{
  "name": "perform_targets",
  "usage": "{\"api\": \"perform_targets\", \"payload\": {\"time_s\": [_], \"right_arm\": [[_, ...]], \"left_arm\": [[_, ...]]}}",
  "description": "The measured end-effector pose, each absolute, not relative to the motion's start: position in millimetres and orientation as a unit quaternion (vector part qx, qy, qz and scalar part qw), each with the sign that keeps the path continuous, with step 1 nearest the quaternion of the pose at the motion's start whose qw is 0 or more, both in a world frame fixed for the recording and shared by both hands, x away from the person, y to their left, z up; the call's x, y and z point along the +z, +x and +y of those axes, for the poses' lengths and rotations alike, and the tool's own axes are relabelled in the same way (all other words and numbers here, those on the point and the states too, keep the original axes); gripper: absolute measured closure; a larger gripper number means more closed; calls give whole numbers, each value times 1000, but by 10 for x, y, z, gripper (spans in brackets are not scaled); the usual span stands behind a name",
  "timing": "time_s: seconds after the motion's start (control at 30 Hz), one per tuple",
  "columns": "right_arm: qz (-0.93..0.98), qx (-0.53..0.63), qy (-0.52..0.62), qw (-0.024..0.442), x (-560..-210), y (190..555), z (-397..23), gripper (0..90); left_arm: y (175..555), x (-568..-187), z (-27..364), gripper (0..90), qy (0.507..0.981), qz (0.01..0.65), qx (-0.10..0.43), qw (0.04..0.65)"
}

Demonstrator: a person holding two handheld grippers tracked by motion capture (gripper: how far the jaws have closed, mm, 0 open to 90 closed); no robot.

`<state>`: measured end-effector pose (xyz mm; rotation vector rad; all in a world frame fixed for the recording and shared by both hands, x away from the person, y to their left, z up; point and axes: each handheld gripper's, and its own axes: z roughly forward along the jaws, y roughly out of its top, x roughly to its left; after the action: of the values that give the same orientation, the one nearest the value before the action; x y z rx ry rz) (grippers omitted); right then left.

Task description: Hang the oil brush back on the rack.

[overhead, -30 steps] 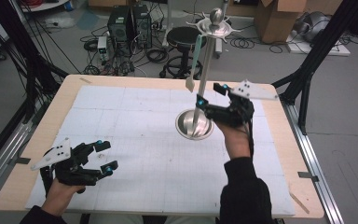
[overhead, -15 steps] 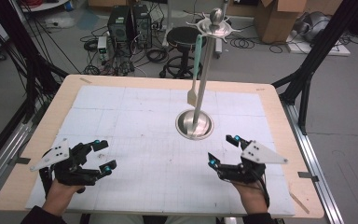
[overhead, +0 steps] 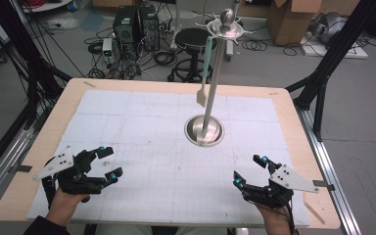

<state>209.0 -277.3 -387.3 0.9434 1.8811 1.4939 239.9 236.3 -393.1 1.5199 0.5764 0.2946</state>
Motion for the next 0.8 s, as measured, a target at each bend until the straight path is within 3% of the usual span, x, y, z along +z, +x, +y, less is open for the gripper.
{"api": "perform_targets", "payload": {"time_s": [0.8], "right_arm": [[698,561,351,275,-3860,2075,-2726,156]], "left_arm": [[2389,-3957,2339,192,680,255,128,675]]}}
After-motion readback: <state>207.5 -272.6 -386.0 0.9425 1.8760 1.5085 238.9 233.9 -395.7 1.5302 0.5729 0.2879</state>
